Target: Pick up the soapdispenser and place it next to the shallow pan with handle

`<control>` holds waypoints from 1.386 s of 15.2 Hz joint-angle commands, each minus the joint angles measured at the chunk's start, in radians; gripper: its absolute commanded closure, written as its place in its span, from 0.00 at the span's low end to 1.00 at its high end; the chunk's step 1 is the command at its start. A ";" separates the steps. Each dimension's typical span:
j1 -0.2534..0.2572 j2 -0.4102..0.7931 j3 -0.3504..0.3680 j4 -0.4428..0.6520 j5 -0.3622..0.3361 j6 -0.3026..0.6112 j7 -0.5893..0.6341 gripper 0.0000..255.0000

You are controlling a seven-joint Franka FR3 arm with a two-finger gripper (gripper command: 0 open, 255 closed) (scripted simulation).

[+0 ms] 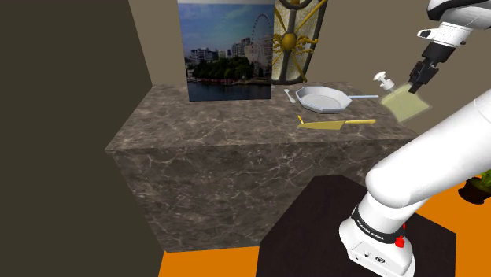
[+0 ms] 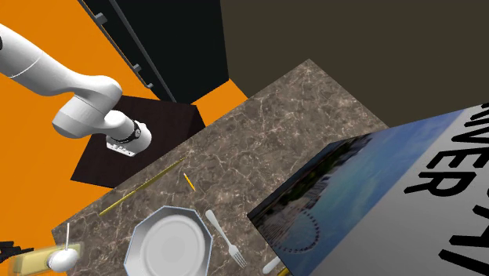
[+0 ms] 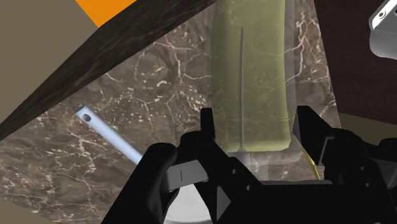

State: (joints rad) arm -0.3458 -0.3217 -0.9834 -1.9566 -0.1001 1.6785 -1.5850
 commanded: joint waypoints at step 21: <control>0.030 -0.040 0.122 -0.093 -0.103 0.075 -0.004 0.00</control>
State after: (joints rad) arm -0.3167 -0.3623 -0.8611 -2.0366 -0.2000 1.7403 -1.5887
